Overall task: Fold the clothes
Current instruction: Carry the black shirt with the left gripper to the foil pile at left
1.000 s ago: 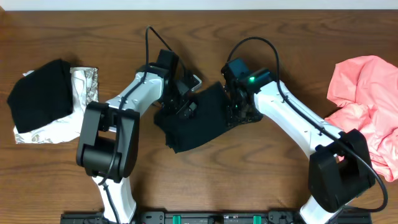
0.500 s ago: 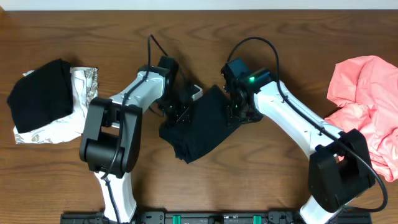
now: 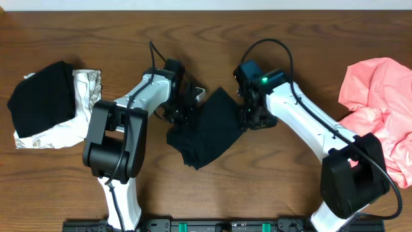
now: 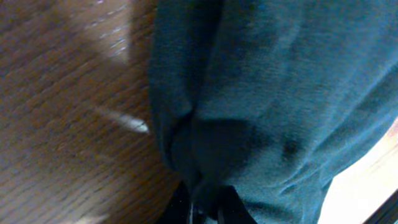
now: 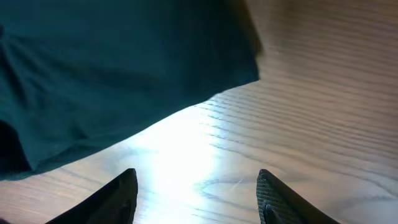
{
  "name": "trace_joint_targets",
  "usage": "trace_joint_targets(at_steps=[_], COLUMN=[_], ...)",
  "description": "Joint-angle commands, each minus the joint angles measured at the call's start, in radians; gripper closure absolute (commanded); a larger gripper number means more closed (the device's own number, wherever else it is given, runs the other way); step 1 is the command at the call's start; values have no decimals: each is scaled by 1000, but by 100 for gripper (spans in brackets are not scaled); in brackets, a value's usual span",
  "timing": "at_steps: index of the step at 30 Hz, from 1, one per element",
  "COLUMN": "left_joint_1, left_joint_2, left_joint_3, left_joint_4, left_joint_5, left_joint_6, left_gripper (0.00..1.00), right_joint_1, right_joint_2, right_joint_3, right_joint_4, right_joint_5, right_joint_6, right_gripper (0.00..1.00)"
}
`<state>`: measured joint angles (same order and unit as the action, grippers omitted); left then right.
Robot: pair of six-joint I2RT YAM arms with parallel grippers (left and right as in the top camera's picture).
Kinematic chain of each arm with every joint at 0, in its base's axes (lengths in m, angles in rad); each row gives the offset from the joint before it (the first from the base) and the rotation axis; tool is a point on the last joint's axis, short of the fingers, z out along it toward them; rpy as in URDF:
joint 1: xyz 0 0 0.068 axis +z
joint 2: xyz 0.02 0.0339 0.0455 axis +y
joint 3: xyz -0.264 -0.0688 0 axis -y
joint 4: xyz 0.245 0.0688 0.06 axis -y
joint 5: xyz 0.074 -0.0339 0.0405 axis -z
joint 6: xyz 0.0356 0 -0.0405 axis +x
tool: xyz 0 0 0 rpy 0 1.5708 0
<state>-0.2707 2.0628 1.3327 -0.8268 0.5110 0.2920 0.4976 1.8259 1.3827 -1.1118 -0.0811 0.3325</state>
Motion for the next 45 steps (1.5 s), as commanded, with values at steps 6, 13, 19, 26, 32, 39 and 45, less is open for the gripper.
trace_joint_targets(at_steps=[6, 13, 19, 26, 32, 39, 45], left_joint_1=[51, 57, 57, 58, 60, 122, 243], left_joint_2=[-74, -247, -366, -456, -470, -470, -470], left_joint_3=[14, 35, 45, 80, 165, 254, 289], left_joint_4=[0, -2, 2, 19, 35, 74, 92], left_joint_5=[-270, -521, -712, -947, -1090, -1149, -1148], left_joint_6=[-198, -241, -233, -139, -50, 8, 16], left_gripper=[94, 94, 94, 94, 94, 94, 94], right_joint_1=[-20, -21, -21, -21, -21, -21, -21], right_joint_2=[-1, -1, -1, -1, -1, -1, -1], right_joint_3=[3, 3, 3, 3, 3, 3, 3], right_joint_4=[-6, -4, -3, -3, -3, -3, -3], right_joint_5=[14, 14, 14, 14, 14, 14, 14], right_joint_6=[-16, -16, -16, -18, -27, -27, -27], right_gripper=[41, 41, 41, 41, 41, 41, 41])
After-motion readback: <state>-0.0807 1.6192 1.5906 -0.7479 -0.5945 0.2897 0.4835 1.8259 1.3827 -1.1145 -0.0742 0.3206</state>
